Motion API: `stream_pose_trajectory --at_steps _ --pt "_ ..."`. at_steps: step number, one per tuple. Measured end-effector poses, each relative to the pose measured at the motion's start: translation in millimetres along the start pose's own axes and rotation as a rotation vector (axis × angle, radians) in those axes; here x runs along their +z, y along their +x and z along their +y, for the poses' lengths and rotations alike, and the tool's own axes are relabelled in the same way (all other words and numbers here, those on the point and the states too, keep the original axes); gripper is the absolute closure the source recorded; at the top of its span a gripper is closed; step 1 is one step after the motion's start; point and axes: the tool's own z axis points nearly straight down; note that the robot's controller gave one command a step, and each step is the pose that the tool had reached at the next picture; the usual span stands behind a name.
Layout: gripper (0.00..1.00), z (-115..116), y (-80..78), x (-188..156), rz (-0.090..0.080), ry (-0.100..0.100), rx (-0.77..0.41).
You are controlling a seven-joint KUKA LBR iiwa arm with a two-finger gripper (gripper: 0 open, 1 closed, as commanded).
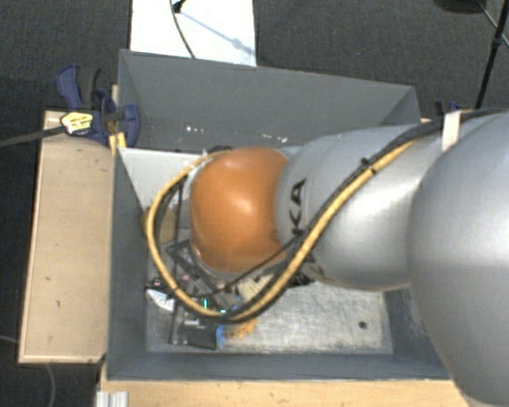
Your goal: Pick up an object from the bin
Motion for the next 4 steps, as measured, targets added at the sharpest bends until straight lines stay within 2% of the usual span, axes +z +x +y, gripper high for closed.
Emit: stream_pose_trajectory --at_steps 1,2,3,4 --pt "0.00 -1.0 -2.4 -3.5 -0.007 -0.002 0.005" --pt "1.00 -12.6 -18.9 78.2 -0.039 -0.015 -0.015" --pt "1.00 -12.6 -18.8 78.2 -0.038 -0.015 -0.013" --pt "1.00 -33.0 -23.6 -75.1 -0.011 -0.002 -0.003"
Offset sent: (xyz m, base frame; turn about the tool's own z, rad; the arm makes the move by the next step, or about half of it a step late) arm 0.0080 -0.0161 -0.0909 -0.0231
